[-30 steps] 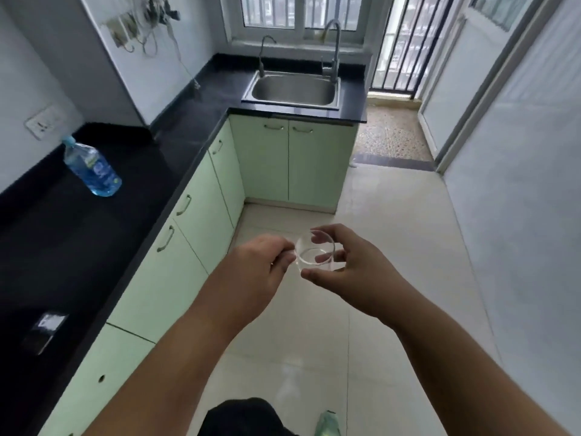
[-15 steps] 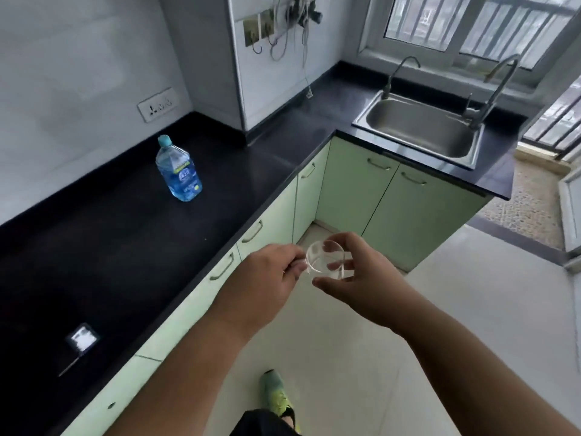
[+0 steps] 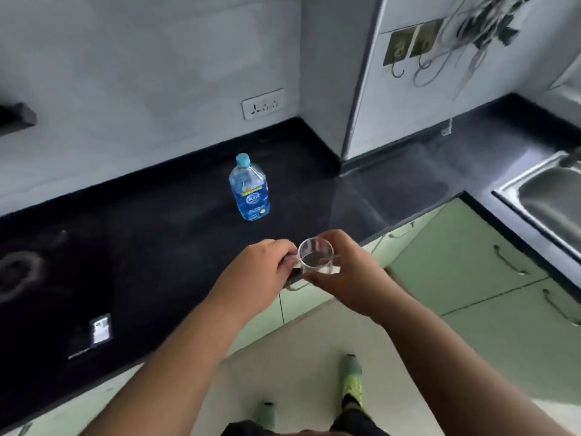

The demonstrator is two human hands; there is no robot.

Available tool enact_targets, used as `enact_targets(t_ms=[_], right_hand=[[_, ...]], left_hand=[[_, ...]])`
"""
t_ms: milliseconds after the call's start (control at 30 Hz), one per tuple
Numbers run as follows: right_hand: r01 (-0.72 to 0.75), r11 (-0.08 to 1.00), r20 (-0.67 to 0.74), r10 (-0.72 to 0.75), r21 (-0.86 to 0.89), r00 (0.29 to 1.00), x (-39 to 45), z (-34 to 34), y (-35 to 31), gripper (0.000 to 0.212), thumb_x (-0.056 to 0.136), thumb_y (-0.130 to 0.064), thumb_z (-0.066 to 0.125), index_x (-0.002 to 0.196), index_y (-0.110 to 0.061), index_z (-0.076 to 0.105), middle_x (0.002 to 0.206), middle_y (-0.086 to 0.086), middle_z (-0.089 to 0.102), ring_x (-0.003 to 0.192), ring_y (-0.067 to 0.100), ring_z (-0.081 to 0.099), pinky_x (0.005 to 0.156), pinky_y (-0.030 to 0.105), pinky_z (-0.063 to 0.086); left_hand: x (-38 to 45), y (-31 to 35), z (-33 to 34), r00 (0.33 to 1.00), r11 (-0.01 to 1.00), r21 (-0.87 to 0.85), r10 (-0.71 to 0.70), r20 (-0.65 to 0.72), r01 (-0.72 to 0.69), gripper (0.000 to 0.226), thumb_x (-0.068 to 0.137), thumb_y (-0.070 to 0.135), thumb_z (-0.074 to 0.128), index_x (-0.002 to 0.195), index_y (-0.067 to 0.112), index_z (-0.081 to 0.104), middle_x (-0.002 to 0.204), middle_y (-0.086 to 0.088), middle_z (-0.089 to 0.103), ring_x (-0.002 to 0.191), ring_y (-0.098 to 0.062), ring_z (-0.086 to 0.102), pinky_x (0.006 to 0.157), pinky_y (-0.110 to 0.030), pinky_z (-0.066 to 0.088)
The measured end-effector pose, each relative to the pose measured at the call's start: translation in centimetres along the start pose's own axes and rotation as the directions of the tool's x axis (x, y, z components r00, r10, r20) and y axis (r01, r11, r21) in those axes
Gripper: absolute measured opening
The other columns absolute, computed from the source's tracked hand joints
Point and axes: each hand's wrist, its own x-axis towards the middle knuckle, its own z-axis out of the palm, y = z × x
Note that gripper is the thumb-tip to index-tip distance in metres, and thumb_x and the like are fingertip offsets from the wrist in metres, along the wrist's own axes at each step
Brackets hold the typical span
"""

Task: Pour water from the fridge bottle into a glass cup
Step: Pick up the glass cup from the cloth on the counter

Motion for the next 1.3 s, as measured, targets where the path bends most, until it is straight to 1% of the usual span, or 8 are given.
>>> enact_targets(t_ms=[133, 300, 400, 567, 767, 867, 967, 1300], right_hand=[[0.098, 0.993, 0.171, -0.086, -0.062, 0.982, 6.7, -0.9, 0.1, 0.057, 0.080, -0.036, 0.086, 0.126, -0.035, 0.052, 0.117, -0.011, 0.065, 0.102, 0.011, 0.065, 0.080, 0.024, 0.052], [0.203, 0.971, 0.311, -0.154, -0.130, 0.938, 13.8, -0.2, -0.3, 0.063, 0.078, -0.032, 0.088, 0.131, -0.029, 0.054, 0.116, -0.007, 0.068, 0.103, 0.015, 0.067, 0.091, 0.036, 0.058], [0.241, 0.960, 0.375, -0.172, -0.145, 0.911, 16.8, 2.0, -0.6, 0.064, 0.078, -0.030, 0.088, 0.132, -0.030, 0.054, 0.120, -0.004, 0.066, 0.105, 0.017, 0.066, 0.094, 0.037, 0.057], [0.209, 0.962, 0.393, -0.127, -0.174, 0.911, 21.2, 6.2, -0.5, 0.071, 0.078, -0.026, 0.087, 0.139, -0.028, 0.052, 0.137, 0.001, 0.052, 0.118, 0.022, 0.060, 0.103, 0.036, 0.051], [0.123, 0.975, 0.352, -0.051, -0.184, 0.935, 24.8, 9.9, 1.0, 0.069, 0.079, -0.022, 0.086, 0.140, -0.026, 0.054, 0.136, 0.001, 0.054, 0.117, 0.019, 0.059, 0.088, 0.024, 0.043], [0.087, 0.980, 0.344, -0.020, -0.179, 0.939, 26.2, 11.0, 1.8, 0.068, 0.081, -0.020, 0.084, 0.141, -0.025, 0.054, 0.136, 0.001, 0.054, 0.107, 0.013, 0.054, 0.083, 0.022, 0.040], [0.079, 0.980, 0.352, -0.011, -0.180, 0.936, 27.5, 11.9, 2.4, 0.067, 0.082, -0.021, 0.082, 0.142, -0.024, 0.053, 0.134, 0.000, 0.053, 0.102, 0.010, 0.049, 0.084, 0.023, 0.039], [0.159, 0.951, 0.432, -0.031, -0.265, 0.901, 29.9, 13.6, 3.8, 0.050, 0.091, -0.016, 0.068, 0.139, -0.021, 0.057, 0.136, -0.001, 0.056, 0.132, 0.020, 0.048, 0.093, 0.024, 0.040]], left_hand=[[2.7, -0.7, 0.8, 0.981, 0.986, -0.024, -0.168, -0.101, 0.167, 0.014, 0.103, 0.031, 0.061, 0.111, 0.025, 0.071, 0.108, 0.010, 0.065, 0.095, -0.011, 0.063, 0.086, -0.034, 0.053], [5.5, -2.7, 1.8, 0.922, 0.939, -0.050, -0.344, -0.176, 0.340, 0.011, 0.102, 0.031, 0.062, 0.108, 0.024, 0.069, 0.100, 0.005, 0.068, 0.091, -0.017, 0.066, 0.081, -0.042, 0.056], [6.6, -5.0, 2.5, 0.888, 0.906, -0.058, -0.423, -0.181, 0.419, 0.011, 0.102, 0.032, 0.062, 0.107, 0.023, 0.067, 0.100, 0.002, 0.069, 0.090, -0.019, 0.066, 0.079, -0.044, 0.056], [9.1, -9.6, 3.4, 0.853, 0.864, -0.045, -0.502, -0.141, 0.501, 0.013, 0.102, 0.031, 0.062, 0.110, 0.023, 0.067, 0.103, 0.001, 0.069, 0.091, -0.021, 0.067, 0.078, -0.043, 0.058], [12.2, -14.1, 4.9, 0.854, 0.859, -0.039, -0.512, -0.089, 0.511, 0.011, 0.101, 0.030, 0.064, 0.107, 0.022, 0.069, 0.102, 0.000, 0.069, 0.092, -0.021, 0.068, 0.076, -0.039, 0.056], [13.6, -15.4, 5.6, 0.847, 0.850, -0.026, -0.527, -0.066, 0.526, 0.011, 0.101, 0.028, 0.064, 0.108, 0.021, 0.070, 0.105, -0.002, 0.070, 0.092, -0.021, 0.067, 0.076, -0.036, 0.055], [14.9, -16.4, 6.2, 0.836, 0.838, -0.025, -0.546, -0.061, 0.545, 0.012, 0.101, 0.025, 0.065, 0.109, 0.019, 0.071, 0.107, -0.003, 0.070, 0.094, -0.021, 0.068, 0.077, -0.036, 0.055], [15.9, -17.5, 8.9, 0.756, 0.758, -0.081, -0.652, -0.064, 0.647, 0.012, 0.099, 0.022, 0.066, 0.109, 0.019, 0.072, 0.110, -0.005, 0.071, 0.100, -0.023, 0.069, 0.086, -0.040, 0.057]])
